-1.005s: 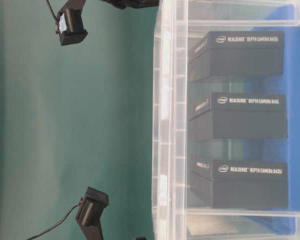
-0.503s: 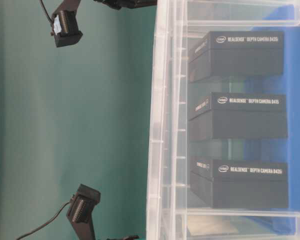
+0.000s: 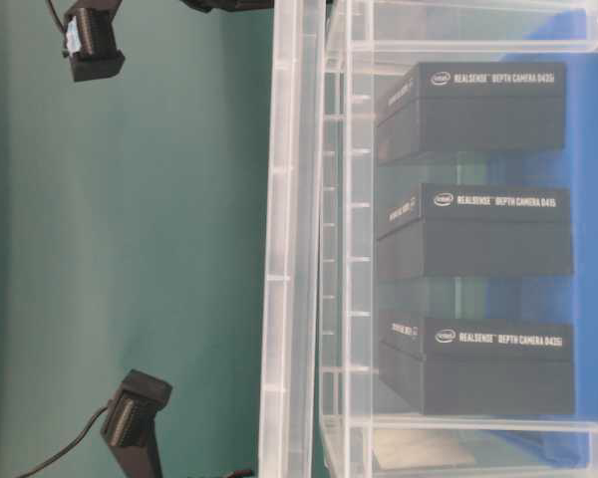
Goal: Clamp the lid of the box with both arms, then lift and open it.
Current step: 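Lift the clamped lid with both grippers and pull it toward the front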
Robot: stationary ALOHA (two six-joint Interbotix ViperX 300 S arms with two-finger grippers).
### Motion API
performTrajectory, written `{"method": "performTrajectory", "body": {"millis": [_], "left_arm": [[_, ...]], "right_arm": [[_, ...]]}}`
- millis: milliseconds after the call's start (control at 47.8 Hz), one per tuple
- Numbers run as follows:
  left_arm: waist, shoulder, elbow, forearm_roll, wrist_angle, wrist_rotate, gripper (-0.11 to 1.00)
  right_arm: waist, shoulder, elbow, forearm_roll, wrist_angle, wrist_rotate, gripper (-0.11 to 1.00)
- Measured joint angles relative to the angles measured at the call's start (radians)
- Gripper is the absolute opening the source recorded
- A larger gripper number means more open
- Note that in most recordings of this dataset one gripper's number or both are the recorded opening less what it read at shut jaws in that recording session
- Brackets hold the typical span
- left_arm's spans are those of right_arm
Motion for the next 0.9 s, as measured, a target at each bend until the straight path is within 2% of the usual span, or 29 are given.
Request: {"method": "performTrajectory", "body": {"millis": [524, 649, 901], "left_arm": [[-0.017, -0.008, -0.005, 0.0, 0.021, -0.018, 0.01], [-0.04, -0.009, -0.005, 0.002, 0.031, -0.046, 0.01], [-0.11, -0.014, -0.003, 0.002, 0.072, -0.126, 0.01]], "right_arm": [[0.029, -0.002, -0.026, 0.0, 0.041, 0.0, -0.01], [0.052, -0.003, -0.025, 0.0, 0.061, 0.005, -0.01], [0.114, -0.02, -0.025, 0.0, 0.089, 0.075, -0.01]]}}
